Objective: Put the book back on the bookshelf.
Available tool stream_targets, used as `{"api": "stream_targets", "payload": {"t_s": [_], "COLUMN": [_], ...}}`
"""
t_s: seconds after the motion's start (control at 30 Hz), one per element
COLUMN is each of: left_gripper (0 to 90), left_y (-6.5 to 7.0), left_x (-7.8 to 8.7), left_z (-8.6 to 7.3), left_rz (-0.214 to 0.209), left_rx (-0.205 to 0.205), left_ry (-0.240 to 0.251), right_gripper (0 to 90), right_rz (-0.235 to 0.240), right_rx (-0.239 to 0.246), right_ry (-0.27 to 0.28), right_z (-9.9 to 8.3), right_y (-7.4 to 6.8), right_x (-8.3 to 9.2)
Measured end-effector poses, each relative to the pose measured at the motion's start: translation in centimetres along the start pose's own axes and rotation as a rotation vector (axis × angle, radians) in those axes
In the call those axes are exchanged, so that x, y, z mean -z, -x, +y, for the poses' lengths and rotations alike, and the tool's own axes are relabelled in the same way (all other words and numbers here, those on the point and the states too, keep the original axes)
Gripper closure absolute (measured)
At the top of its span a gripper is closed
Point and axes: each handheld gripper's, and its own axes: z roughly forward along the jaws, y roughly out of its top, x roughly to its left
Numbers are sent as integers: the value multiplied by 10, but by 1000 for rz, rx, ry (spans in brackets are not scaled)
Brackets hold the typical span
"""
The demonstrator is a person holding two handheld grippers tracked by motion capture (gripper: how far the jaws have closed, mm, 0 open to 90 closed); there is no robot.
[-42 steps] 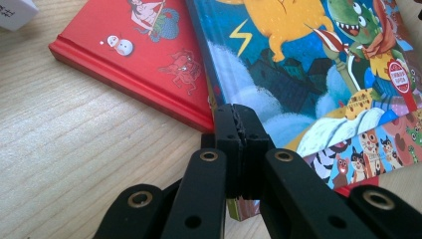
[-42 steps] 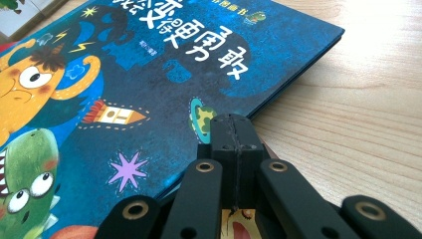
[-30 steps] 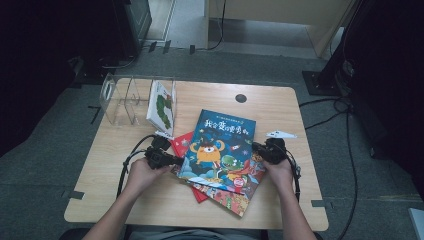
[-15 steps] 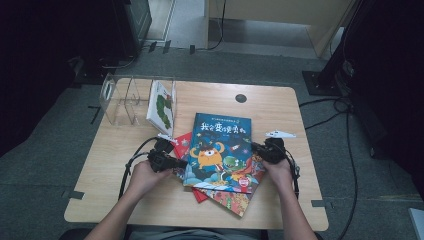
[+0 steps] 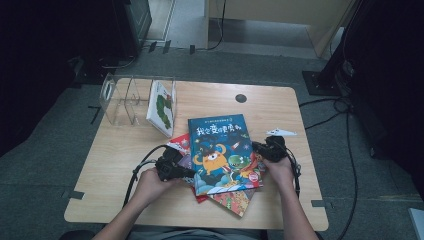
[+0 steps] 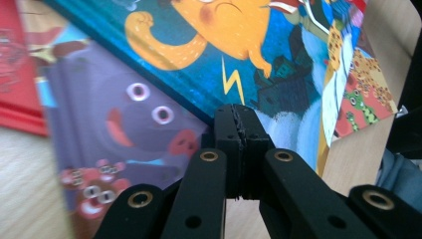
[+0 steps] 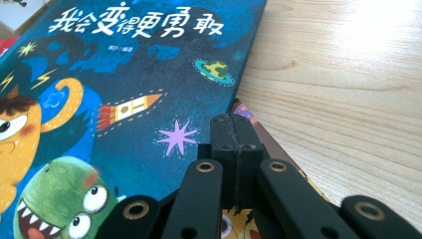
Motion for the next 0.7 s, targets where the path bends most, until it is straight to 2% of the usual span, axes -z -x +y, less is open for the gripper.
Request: {"api": "stream_targets", "payload": {"t_s": [0.13, 0.23, 0.37, 0.7], "left_gripper": [900, 900, 900, 900], "left_y": [6, 10, 18, 33], "left_x": [-4, -6, -10, -26], "left_z": [0, 0, 1, 8], "left_rz": [5, 13, 38, -4], "left_rx": [-17, -15, -45, -85], "left_ry": [4, 11, 22, 13], "right_gripper": [900, 900, 900, 900], "right_rz": [-1, -12, -25, -34], "right_rx": [-5, -8, -1, -15], "right_ry": [0, 0, 21, 42], "right_z": [1, 2, 3, -1], "right_y": [3, 3, 3, 6], "right_x": [1, 1, 5, 16]}}
